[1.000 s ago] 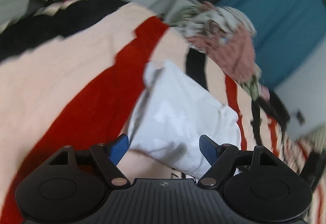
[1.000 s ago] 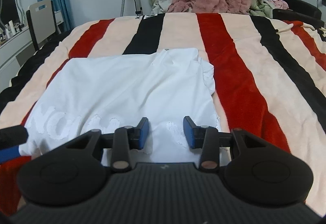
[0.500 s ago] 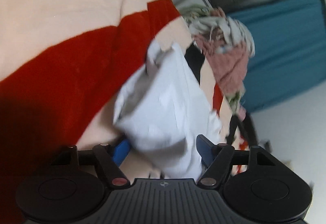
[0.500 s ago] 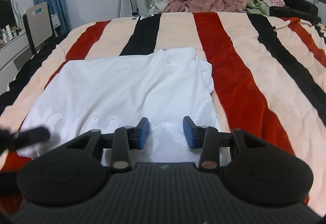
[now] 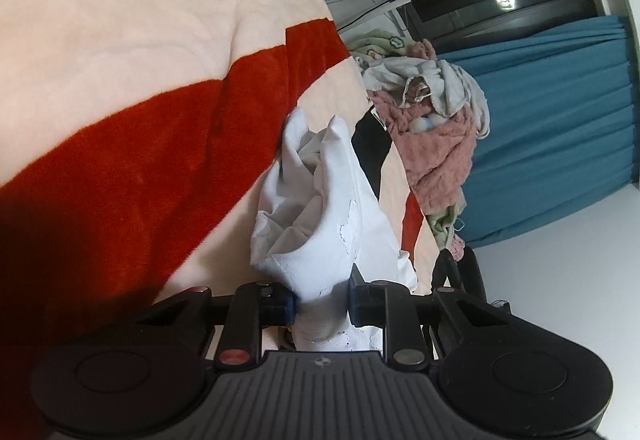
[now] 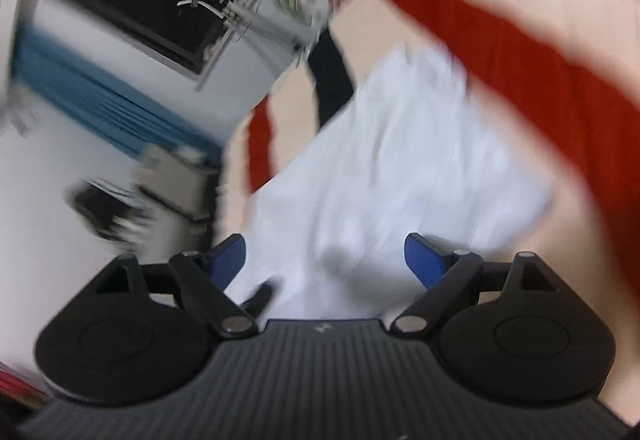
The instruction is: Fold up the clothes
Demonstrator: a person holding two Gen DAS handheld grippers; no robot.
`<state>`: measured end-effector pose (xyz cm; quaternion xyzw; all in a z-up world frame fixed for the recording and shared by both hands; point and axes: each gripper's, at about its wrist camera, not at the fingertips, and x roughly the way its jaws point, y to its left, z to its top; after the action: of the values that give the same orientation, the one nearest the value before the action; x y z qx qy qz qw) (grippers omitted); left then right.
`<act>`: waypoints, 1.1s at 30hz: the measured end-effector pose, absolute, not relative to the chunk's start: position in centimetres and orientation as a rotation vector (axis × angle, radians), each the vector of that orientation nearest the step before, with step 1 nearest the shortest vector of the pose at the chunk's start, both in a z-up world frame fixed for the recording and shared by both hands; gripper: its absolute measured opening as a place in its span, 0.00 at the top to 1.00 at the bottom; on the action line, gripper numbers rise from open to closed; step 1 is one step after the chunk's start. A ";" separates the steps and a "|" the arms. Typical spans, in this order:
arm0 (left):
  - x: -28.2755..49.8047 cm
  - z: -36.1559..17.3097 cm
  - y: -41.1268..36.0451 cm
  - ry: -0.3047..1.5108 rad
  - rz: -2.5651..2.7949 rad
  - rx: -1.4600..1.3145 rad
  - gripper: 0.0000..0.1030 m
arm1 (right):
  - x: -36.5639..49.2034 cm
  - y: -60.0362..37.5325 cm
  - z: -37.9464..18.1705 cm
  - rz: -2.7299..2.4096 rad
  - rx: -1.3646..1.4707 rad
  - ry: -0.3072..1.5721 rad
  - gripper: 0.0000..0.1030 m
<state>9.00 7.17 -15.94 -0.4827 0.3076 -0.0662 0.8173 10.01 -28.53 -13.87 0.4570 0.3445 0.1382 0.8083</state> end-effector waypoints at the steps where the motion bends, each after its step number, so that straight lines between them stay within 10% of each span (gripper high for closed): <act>1: 9.0 -15.9 7.2 0.656 -0.141 -1.028 0.76 | 9.8 -28.6 -14.7 0.332 1.061 0.773 0.14; 10: 8.9 -16.2 7.8 0.625 -0.144 -1.067 0.79 | 10.6 -29.0 -20.3 0.233 1.344 0.884 0.15; 14: 9.4 -16.7 8.7 0.609 -0.146 -1.134 0.81 | 10.3 -30.5 -21.1 0.123 1.433 0.790 0.48; 23: 9.7 -16.2 8.9 0.626 -0.179 -1.125 0.81 | 9.7 -30.6 -20.0 0.060 1.314 0.684 0.80; 33: 9.1 -7.8 7.0 0.741 -0.297 -1.055 0.81 | 4.5 -33.2 -12.4 0.052 1.266 0.560 0.83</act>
<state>9.12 6.99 -7.83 -0.4899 0.3443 -0.1379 0.7890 4.54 -33.23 -12.39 0.5835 0.2580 0.0240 0.7697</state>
